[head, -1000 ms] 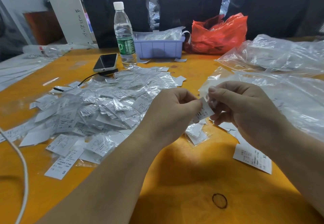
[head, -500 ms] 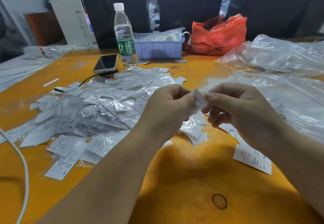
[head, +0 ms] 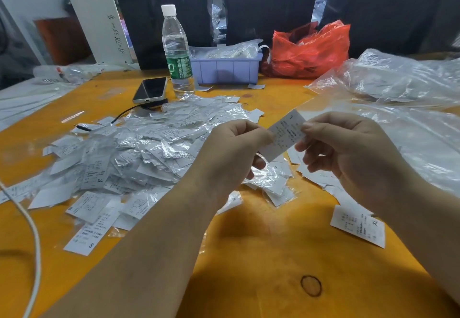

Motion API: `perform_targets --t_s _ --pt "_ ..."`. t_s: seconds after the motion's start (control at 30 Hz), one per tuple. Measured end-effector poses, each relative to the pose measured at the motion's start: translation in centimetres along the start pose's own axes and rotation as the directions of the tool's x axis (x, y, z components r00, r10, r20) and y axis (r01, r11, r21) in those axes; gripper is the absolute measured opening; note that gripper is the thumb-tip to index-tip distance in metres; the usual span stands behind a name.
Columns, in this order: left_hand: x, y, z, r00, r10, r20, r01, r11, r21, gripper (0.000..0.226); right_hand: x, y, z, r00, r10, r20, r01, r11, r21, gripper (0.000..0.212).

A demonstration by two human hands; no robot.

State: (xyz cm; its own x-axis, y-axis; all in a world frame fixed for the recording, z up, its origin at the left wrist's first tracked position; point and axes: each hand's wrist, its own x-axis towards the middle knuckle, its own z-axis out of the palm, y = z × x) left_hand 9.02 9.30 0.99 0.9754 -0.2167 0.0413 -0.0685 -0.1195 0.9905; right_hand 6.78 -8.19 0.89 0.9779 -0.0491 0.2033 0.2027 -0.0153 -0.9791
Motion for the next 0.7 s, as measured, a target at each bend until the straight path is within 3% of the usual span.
perform_targets --t_s 0.37,0.7 --pt "-0.21 -0.25 0.55 0.983 0.183 -0.024 -0.182 0.982 0.053 0.007 -0.33 0.68 0.62 0.997 0.034 0.071 -0.033 0.999 -0.020 0.013" --pt "-0.26 0.06 0.19 0.993 0.108 0.038 -0.107 0.994 -0.027 0.012 0.05 0.61 -0.04 0.999 0.036 0.022 -0.037 0.999 0.020 0.012"
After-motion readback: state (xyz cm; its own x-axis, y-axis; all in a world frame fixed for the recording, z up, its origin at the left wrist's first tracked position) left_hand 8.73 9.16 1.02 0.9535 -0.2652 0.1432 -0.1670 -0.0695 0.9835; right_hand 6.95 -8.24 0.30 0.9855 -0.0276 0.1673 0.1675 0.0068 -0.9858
